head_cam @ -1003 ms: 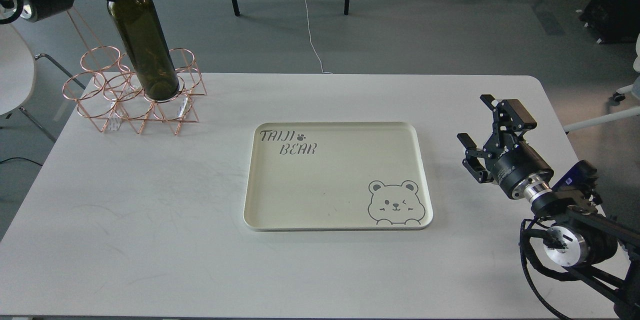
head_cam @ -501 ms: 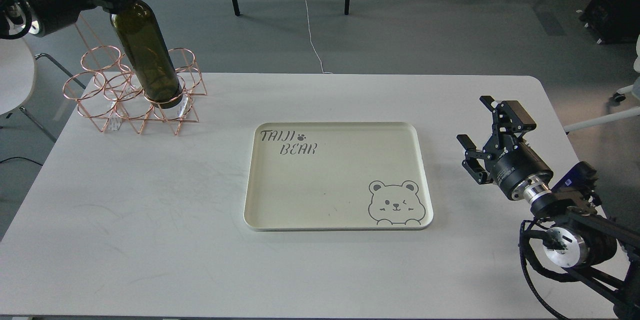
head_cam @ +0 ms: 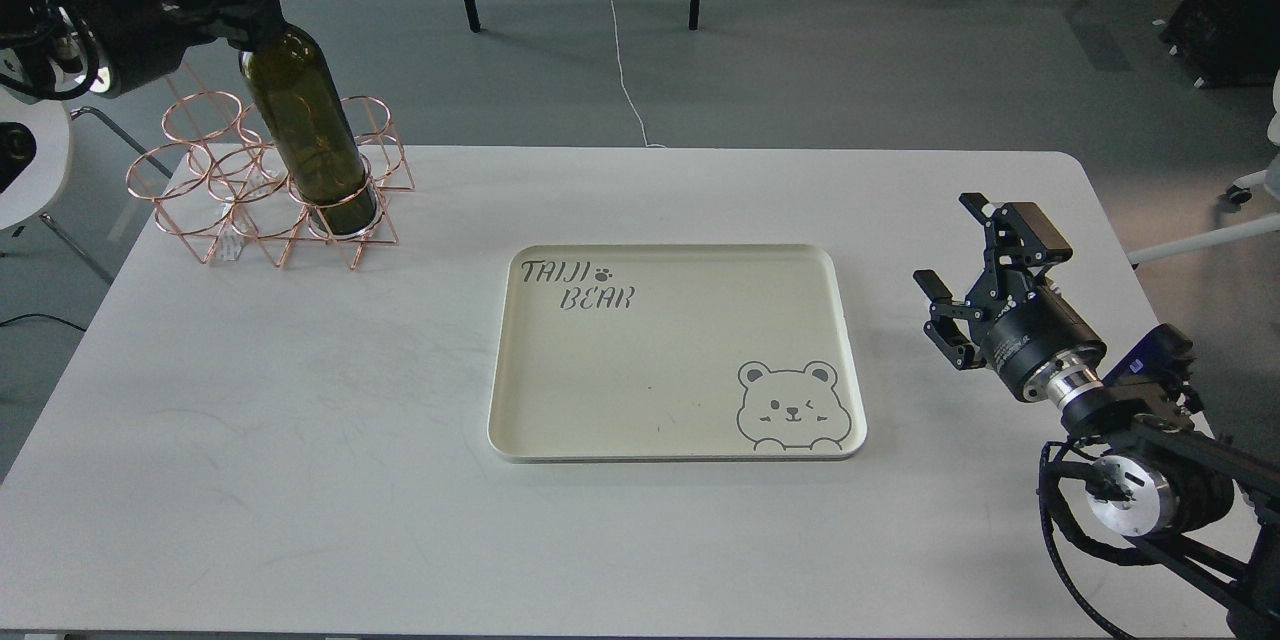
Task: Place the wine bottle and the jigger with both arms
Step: 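Lower the bottle upright into a slot of the copper rack, then open the left gripper and withdraw it from the bottle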
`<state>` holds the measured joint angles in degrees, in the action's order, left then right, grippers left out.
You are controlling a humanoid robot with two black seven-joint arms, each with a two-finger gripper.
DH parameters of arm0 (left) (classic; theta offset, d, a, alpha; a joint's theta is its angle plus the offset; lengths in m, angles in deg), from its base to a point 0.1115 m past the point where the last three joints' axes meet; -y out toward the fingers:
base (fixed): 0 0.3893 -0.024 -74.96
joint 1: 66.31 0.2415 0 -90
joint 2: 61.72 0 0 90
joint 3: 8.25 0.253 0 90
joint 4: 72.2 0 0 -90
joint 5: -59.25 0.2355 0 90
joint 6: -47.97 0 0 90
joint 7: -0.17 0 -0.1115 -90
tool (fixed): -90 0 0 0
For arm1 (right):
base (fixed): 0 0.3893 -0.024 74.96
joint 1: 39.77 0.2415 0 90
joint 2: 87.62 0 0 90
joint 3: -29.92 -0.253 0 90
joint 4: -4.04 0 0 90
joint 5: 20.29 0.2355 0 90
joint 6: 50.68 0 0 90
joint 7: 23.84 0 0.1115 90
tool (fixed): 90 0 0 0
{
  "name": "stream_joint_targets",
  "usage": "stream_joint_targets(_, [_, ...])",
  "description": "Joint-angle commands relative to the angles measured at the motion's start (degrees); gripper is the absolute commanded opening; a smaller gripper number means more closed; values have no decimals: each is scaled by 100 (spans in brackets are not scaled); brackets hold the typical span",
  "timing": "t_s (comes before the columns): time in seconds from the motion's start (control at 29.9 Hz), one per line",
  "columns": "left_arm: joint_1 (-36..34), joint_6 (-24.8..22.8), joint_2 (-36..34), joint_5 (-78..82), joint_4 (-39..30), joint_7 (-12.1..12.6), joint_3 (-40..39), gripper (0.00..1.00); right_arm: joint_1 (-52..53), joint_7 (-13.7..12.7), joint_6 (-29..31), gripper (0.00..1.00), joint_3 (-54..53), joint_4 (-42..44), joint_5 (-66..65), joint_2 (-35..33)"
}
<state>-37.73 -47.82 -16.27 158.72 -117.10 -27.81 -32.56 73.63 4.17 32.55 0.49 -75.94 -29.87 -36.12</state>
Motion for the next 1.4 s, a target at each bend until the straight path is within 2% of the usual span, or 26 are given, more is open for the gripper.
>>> stream_joint_targets(0.0, [34, -1, 7, -15, 8, -3, 93, 21, -1, 0, 0, 98, -1, -1, 0, 0])
stream_joint_targets(0.27, [157, -1, 42, -243, 157, -3, 173, 23, -10, 0, 0, 98, -1, -1, 0, 0])
stream_joint_targets(0.37, [174, -1, 121, -243, 166, -3, 173, 29, -10, 0, 0, 98, -1, -10, 0, 0])
stream_joint_targets(0.53, [227, -1, 130, -243, 166, -3, 173, 34, -1, 0, 0, 98, -1, -10, 0, 0])
stream_joint_targets(0.74, [236, -10, 130, -243, 175, -3, 173, 51, -19, 0, 0, 98, -1, -10, 0, 0])
stream_joint_targets(0.84, [236, -10, 130, -252, 175, -3, 173, 74, -10, 0, 0, 98, -1, -10, 0, 0])
stream_joint_targets(1.04, [245, -19, 130, -270, 157, -3, 173, 93, -19, 0, 0, 98, -1, -10, 0, 9])
stream_joint_targets(1.14, [262, -19, 113, -454, 157, -3, 173, 97, -10, 0, 0, 98, -1, -18, 0, 0])
stream_joint_targets(1.37, [587, -10, -264, -771, 8, -3, 164, 98, 7, 0, 0, 98, -1, -10, 0, 9])
